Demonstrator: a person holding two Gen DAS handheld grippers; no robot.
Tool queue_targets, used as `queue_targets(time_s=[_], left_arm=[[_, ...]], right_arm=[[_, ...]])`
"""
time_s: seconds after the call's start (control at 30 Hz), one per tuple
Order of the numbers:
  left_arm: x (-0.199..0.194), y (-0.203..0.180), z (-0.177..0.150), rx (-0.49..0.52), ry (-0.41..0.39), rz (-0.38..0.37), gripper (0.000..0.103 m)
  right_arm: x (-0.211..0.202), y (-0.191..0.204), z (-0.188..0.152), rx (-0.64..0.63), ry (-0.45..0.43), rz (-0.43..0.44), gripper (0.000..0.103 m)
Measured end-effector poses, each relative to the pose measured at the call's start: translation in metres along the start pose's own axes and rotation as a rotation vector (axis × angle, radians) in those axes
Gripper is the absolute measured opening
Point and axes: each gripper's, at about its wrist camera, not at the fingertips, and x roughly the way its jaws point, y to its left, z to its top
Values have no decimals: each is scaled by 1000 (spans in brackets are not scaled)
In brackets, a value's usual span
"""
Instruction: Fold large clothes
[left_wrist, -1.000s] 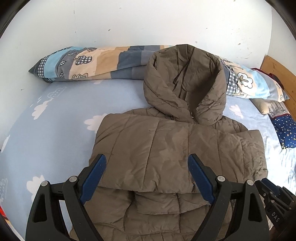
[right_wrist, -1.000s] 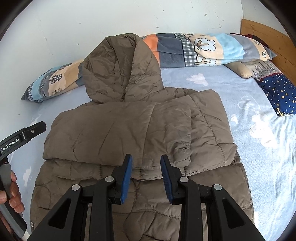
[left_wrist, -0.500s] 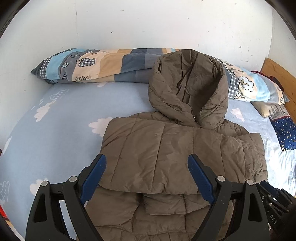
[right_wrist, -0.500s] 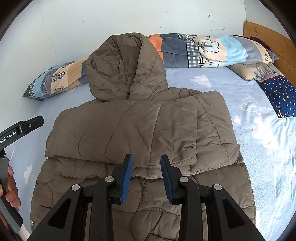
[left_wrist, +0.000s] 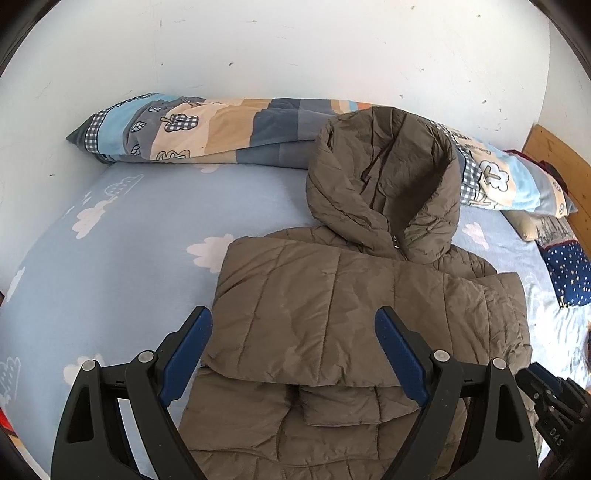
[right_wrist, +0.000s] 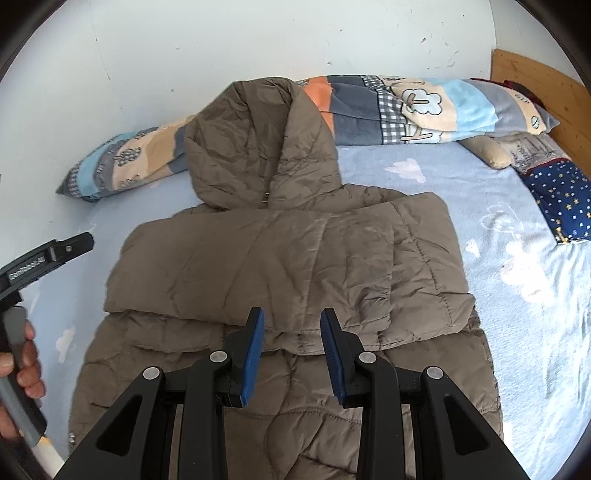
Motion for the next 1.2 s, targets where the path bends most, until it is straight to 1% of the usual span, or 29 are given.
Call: queue_targets(time_s=[0.1,0.17,0.23,0.27,0.33,0.37,0.43,0.57,0.63,0.7,0.8,0.9,0.97,1.07,1.1,1.17,1.2], left_arm=[[-6,13,5,-32,-14,-5,89],[-8,24,8,-58,-20,-1,89],[-7,37,10,-92,-20,1,89],[-7,44,11,-113,-19,1,89],[-5,54,13,-143,-14,0,89],[-3,58,14,-151,-11,-2,89],[-1,62,14,-151,-11,7,89],[6,60,14,-137,0,1,89],[11,56,13,-126,8,-13,89],[17,51,12,-106,16,-25,89],[28,46,11,-85,30,-25,89],[35,45,12,-85,34,-33,89],[38,44,12,-63,29,-45,89],[44,48,10,-37,32,-10,89],[48,52,9,-39,40,-1,89],[53,59,9,-63,52,2,89],[54,61,9,-73,55,1,89]], right_arm=[[-12,3,3,-35,-21,15,33],[-20,2,10,-30,-35,51,34],[-21,4,24,-12,-18,104,34],[-20,7,31,-20,-16,110,34],[-19,13,55,-50,-23,88,34],[-18,16,66,-57,-22,92,34],[-14,22,98,-71,-22,109,34],[-3,42,153,-144,-45,80,34],[10,50,177,-175,-41,64,34],[30,62,200,-222,-38,20,34],[62,74,221,-278,-33,-53,34],[90,70,244,-252,-51,-117,34],[106,59,261,-214,-59,-140,34],[134,47,281,-180,-37,-167,34],[142,44,286,-167,-35,-163,34],[156,39,291,-144,-26,-130,34],[164,39,294,-140,-23,-135,34]])
